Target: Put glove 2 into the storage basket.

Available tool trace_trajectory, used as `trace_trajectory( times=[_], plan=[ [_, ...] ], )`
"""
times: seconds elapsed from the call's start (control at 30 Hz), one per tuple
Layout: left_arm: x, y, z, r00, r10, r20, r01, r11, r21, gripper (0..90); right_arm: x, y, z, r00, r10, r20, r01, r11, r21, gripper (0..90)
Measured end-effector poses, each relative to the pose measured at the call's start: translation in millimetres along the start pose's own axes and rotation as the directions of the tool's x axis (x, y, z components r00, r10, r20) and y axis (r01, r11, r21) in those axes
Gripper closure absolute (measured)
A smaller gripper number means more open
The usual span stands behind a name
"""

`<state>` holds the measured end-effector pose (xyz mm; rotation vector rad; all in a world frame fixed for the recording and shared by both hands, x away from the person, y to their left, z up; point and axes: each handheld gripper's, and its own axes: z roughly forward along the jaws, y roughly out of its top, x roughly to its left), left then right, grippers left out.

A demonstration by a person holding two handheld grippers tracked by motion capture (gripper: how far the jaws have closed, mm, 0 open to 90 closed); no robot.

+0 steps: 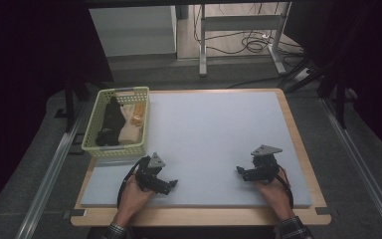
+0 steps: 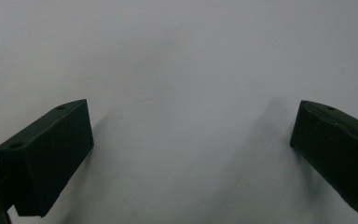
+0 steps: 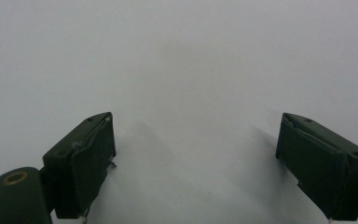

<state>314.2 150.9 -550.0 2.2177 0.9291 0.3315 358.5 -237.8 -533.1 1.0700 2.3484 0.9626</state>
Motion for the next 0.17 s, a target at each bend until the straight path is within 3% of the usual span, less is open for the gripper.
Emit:
trace_trajectory(
  times=[0.17],
  plan=[
    [-0.4,0.2,0.2,1.0000,0.002,-0.002,-0.002,1.0000,0.004,0.0,0.1,-0.2,0.0,1.0000,0.000,0.000,0.000,1.000,0.000,11.3]
  ],
)
